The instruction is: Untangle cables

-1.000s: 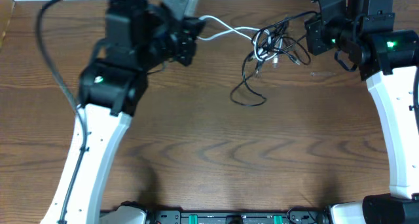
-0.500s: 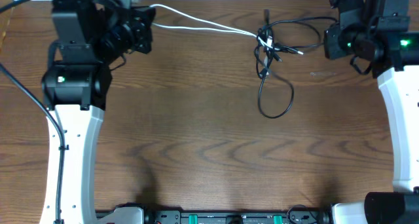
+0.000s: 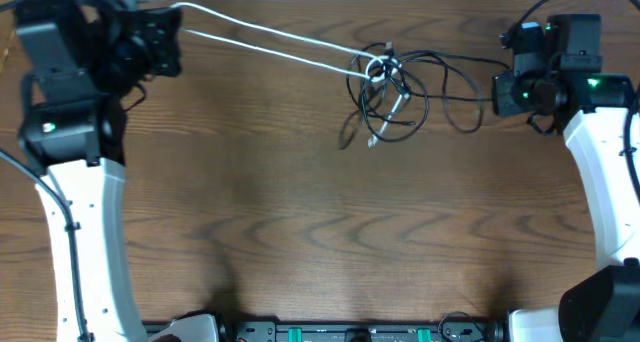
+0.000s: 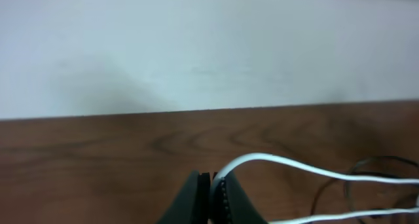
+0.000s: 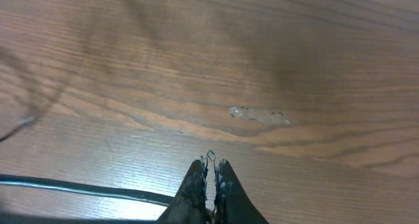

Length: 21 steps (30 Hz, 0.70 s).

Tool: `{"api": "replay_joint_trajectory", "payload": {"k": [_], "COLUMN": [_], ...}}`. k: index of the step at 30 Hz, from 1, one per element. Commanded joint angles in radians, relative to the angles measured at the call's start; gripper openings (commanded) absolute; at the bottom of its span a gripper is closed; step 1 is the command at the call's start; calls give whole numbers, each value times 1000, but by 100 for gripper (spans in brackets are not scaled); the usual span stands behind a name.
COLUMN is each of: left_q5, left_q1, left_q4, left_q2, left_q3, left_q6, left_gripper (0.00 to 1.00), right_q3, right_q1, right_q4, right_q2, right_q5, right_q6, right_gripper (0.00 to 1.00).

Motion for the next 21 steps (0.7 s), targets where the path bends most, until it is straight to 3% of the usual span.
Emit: {"api": "replay_joint_trajectory", "payload": {"k": [1, 10, 21], "left_q5": [-8, 71, 147], "left_q1": [117, 239, 148], "left_q4": [29, 53, 52], "left_q2": [-8, -8, -5], "left_q3": [20, 20, 19], "left_q6": [-47, -86, -116], "left_gripper": [8, 7, 8], "right_q3": [-4, -4, -4], "right_q1": [-61, -78, -74], "right_q4": [-2, -1, 2], "right_q2": [5, 5, 5], "right_q5": [72, 73, 51], "right_q6": [14, 14, 14], "right_gripper": [1, 1, 1]}}
